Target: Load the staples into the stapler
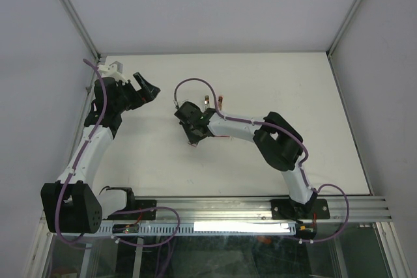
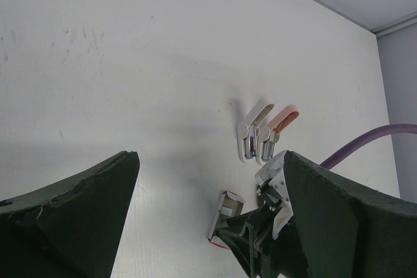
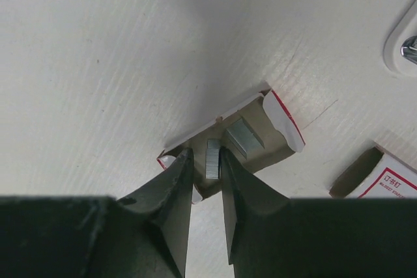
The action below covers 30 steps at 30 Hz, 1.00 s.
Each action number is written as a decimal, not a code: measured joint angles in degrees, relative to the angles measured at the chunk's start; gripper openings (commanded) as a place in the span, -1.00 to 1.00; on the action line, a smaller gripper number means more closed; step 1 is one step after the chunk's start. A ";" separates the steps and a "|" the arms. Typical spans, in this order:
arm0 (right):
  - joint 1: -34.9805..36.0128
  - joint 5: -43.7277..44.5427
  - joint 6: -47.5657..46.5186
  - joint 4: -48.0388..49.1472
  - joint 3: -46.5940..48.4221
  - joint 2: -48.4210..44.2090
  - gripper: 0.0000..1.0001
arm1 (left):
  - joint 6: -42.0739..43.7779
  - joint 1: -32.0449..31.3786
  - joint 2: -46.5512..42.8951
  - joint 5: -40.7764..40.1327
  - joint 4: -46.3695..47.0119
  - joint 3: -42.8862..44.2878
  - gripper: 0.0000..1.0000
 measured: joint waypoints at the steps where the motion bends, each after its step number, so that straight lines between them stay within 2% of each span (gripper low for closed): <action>1: 0.15 -0.02 -0.13 0.09 0.00 0.00 -0.49 | -0.02 0.00 0.00 0.00 0.00 0.00 0.95; 10: 1.88 -0.42 -0.79 0.22 0.04 0.00 -0.50 | -0.09 0.00 0.00 0.31 0.02 -0.02 0.95; 18: 2.69 -0.20 -1.20 0.42 0.26 0.00 -0.75 | -0.09 0.00 0.02 1.16 0.04 -0.07 0.95; 25: 2.82 1.22 -1.75 0.35 0.37 -0.33 -0.81 | -0.11 0.00 0.02 1.27 0.04 -0.07 0.94; 30: 2.86 2.82 -2.49 -1.62 0.33 -3.93 -0.82 | -0.09 0.00 0.02 1.25 0.07 -0.11 0.94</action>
